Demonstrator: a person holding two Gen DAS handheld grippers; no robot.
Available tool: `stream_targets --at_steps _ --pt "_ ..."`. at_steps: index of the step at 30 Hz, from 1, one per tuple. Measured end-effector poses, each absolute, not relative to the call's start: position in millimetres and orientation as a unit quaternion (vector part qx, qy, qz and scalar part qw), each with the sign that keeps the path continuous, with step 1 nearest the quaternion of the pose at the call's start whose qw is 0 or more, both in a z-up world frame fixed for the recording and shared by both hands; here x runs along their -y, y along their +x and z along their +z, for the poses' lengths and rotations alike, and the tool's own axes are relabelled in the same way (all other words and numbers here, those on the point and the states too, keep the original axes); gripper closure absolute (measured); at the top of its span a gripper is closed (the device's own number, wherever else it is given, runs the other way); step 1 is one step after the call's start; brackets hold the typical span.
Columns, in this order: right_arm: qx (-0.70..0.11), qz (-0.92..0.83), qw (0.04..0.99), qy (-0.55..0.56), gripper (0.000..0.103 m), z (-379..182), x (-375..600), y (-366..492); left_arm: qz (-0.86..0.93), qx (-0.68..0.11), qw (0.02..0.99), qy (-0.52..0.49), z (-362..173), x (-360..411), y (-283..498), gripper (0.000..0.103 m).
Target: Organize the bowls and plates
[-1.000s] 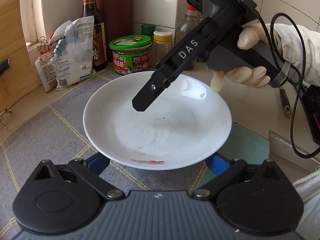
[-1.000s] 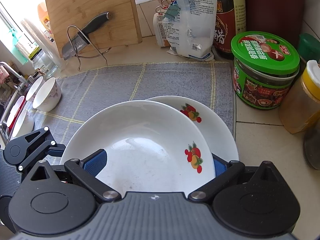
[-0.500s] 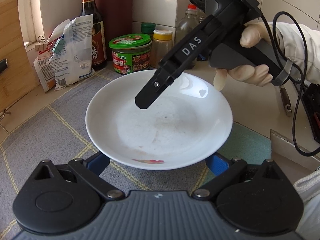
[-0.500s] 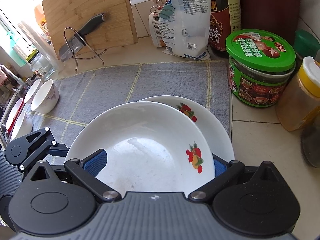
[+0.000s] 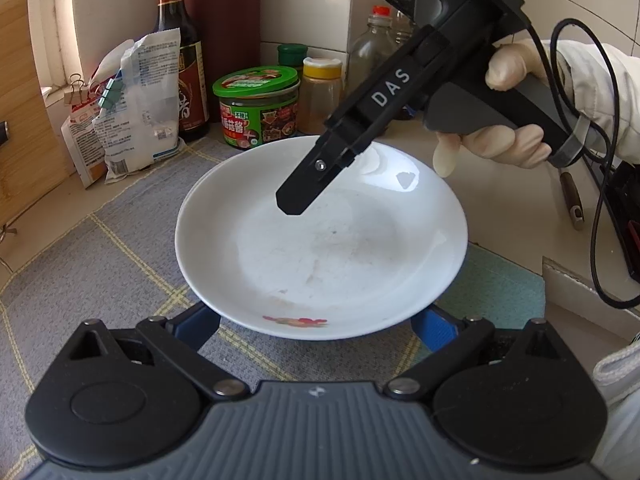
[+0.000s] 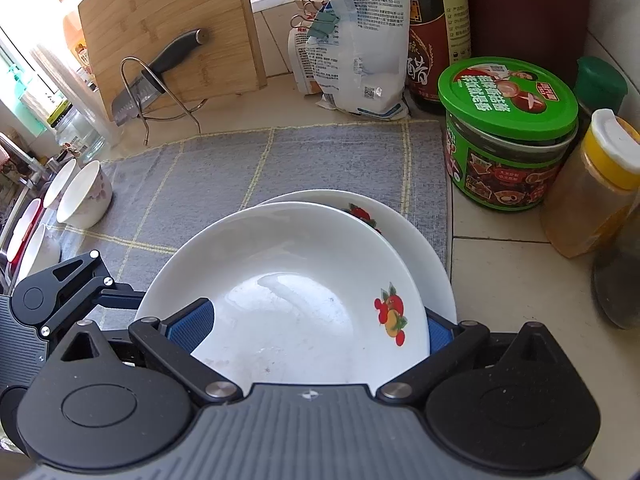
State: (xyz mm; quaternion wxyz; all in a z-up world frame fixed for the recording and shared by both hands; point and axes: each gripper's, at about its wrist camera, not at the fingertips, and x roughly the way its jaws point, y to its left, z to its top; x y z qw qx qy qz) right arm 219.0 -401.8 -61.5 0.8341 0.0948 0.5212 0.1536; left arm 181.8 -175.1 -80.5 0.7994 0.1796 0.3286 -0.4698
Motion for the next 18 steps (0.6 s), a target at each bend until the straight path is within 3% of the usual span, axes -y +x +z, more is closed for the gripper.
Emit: stream_targets --at_steps 18 --pt "-0.523 0.140 0.835 0.101 0.000 -60.0 408.9 214.8 -0.469 -0.333 0.798 0.178 -84.2 176.9 189.6 0.003"
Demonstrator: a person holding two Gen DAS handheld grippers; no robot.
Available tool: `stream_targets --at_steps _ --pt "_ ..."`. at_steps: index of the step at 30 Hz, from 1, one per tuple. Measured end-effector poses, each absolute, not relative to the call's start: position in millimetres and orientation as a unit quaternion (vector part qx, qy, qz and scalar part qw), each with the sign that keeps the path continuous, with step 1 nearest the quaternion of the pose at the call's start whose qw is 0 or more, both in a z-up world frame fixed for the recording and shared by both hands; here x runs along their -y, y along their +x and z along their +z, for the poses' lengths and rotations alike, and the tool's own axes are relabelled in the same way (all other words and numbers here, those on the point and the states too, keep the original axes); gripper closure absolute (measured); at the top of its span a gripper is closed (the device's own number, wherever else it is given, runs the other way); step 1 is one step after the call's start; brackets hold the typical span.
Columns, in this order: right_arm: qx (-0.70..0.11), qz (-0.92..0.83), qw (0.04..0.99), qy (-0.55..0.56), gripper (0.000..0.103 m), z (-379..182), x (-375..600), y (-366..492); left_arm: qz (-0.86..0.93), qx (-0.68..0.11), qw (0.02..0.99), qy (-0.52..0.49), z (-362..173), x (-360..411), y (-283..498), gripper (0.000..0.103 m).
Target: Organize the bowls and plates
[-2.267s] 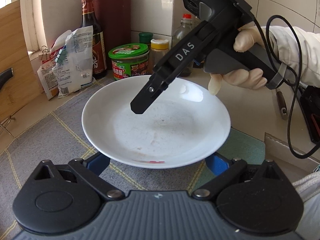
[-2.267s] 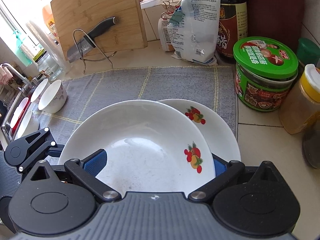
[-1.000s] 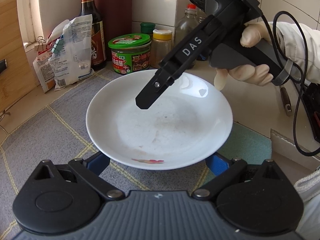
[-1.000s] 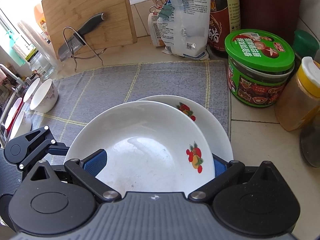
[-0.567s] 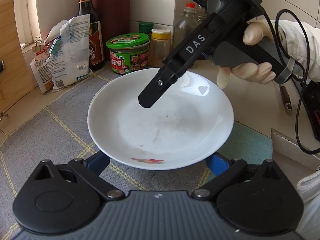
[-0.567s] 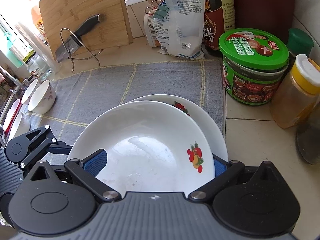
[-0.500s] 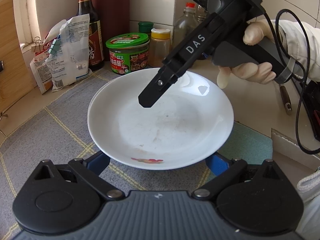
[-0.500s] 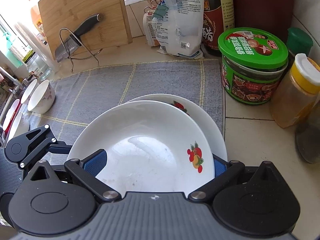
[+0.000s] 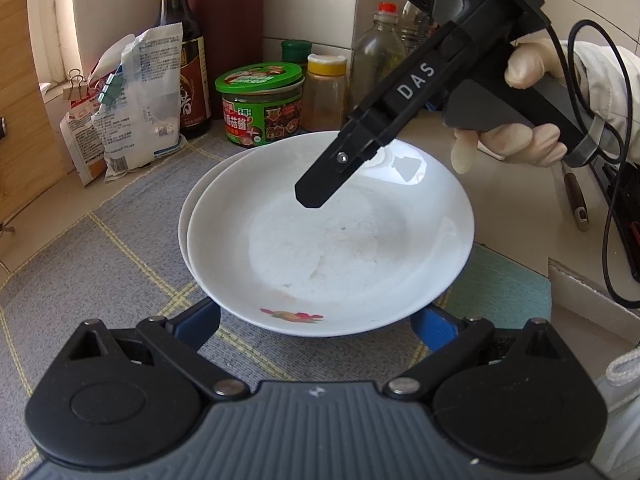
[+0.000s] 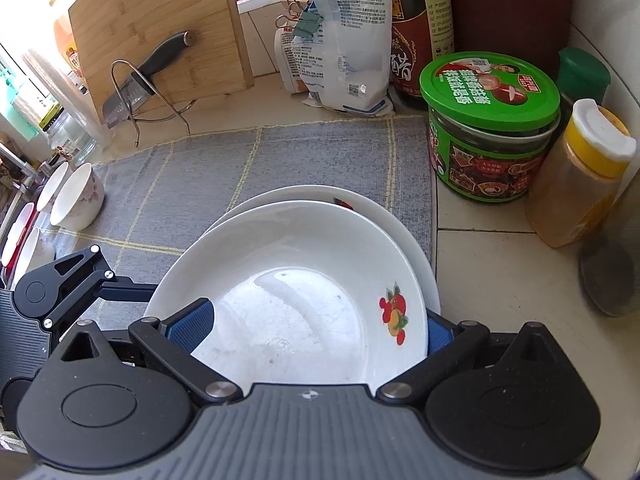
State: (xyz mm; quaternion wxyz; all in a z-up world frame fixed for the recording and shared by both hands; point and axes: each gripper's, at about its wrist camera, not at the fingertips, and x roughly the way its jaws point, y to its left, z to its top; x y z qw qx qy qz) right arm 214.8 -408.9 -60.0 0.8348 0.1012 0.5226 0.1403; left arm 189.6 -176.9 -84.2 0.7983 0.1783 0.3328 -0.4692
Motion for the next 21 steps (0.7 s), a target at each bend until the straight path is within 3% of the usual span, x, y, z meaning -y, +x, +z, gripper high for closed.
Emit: stream_targets --at_steps 21 --pt "-0.521 0.126 0.840 0.087 0.000 -51.7 405.6 210.4 -0.466 -0.324 0.802 0.187 -87.0 178.3 190.4 0.003"
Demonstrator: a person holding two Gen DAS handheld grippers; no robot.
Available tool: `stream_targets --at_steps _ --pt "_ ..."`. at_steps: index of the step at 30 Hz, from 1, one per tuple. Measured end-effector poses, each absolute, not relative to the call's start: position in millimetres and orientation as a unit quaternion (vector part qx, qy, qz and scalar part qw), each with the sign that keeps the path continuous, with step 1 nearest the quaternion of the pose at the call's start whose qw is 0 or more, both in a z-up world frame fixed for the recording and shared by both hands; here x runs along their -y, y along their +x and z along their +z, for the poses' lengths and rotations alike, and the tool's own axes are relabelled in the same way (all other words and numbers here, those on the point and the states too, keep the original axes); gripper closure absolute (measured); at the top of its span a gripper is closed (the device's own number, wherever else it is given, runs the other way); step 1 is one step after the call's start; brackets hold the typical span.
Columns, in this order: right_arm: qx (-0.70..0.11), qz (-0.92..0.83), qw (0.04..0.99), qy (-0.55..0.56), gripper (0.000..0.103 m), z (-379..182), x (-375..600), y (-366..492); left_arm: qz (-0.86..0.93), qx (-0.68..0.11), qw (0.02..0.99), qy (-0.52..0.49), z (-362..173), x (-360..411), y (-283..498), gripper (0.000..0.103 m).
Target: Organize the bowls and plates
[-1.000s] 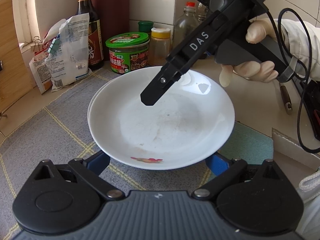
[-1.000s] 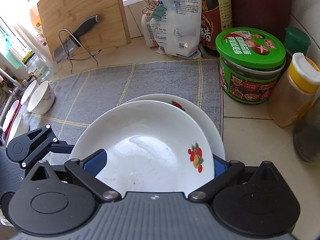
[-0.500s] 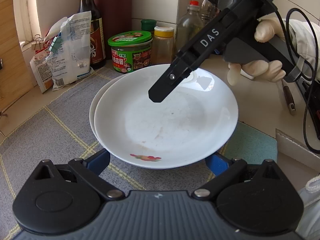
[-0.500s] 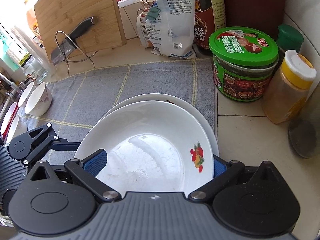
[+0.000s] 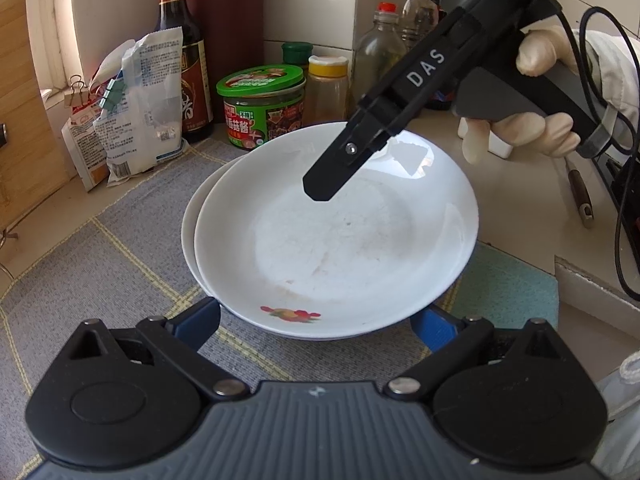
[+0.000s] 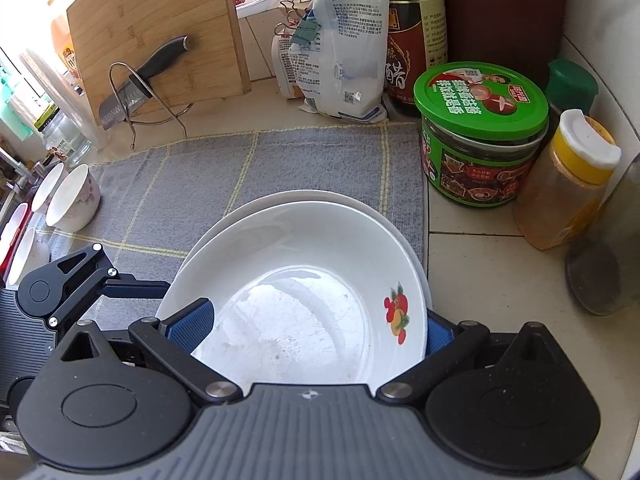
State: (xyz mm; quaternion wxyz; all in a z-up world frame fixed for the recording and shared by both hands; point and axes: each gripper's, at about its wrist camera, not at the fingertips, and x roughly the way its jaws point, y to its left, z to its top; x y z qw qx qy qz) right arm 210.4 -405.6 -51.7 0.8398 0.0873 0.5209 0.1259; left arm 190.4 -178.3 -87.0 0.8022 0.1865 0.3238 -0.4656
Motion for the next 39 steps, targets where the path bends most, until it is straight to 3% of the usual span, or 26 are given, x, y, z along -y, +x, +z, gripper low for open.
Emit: stream_targets --at_steps 39 --pt "-0.523 0.089 0.847 0.042 0.000 -40 398 194 -0.463 -0.317 0.805 0.191 -86 177 188 0.003"
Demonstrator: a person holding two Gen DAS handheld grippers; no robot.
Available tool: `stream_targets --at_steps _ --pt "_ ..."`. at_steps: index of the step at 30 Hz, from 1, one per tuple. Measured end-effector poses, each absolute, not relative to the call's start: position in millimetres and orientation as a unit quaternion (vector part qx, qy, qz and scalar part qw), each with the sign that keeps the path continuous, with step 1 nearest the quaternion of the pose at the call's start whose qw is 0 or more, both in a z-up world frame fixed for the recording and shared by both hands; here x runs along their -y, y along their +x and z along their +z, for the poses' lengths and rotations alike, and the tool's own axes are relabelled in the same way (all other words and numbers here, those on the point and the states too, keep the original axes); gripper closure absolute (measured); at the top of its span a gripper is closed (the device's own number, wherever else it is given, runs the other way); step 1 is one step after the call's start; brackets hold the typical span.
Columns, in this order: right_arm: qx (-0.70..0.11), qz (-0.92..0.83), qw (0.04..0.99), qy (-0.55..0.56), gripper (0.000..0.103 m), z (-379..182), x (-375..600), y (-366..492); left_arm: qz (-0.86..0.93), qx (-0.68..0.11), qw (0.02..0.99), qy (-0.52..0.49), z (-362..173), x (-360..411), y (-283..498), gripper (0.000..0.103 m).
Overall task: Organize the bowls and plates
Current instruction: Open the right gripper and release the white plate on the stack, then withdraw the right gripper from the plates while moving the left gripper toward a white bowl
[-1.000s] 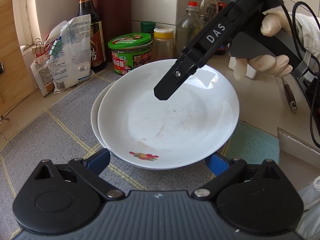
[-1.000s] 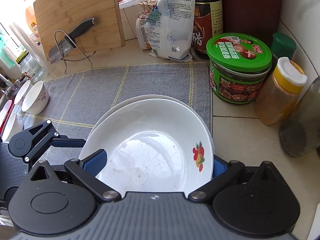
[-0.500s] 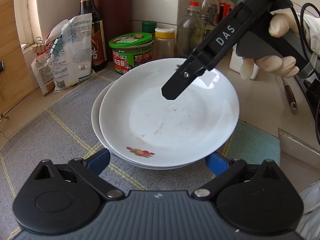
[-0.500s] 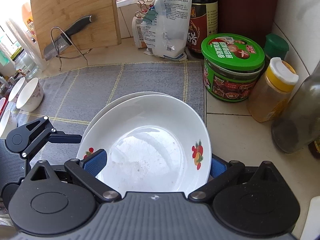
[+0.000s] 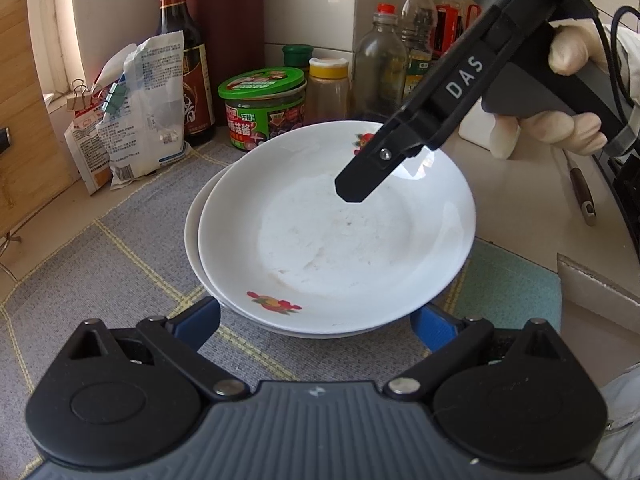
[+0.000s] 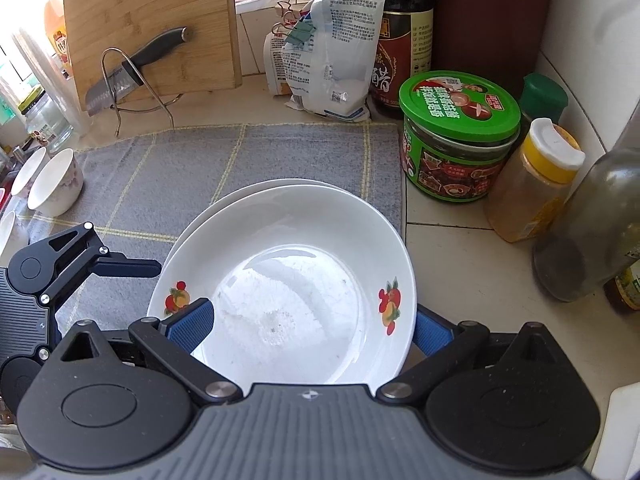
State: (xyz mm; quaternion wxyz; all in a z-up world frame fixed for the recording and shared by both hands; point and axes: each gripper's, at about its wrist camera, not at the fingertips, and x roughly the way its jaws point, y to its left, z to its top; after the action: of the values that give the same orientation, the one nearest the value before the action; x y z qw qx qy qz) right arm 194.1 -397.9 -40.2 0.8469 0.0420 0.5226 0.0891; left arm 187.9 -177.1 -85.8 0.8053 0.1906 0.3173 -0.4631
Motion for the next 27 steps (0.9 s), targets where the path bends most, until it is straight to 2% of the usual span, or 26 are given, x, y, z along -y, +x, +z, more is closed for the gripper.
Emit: stream_targets --at_steps 15,27 --pt "-0.516 0.101 0.851 0.020 0.000 -35 393 185 -0.454 -0.317 0.812 0.182 -83 175 189 0.002" --pt "-0.436 0.135 0.886 -0.081 0.000 -14 347 177 -0.369 -0.277 0.879 0.118 -49 143 176 0.001"
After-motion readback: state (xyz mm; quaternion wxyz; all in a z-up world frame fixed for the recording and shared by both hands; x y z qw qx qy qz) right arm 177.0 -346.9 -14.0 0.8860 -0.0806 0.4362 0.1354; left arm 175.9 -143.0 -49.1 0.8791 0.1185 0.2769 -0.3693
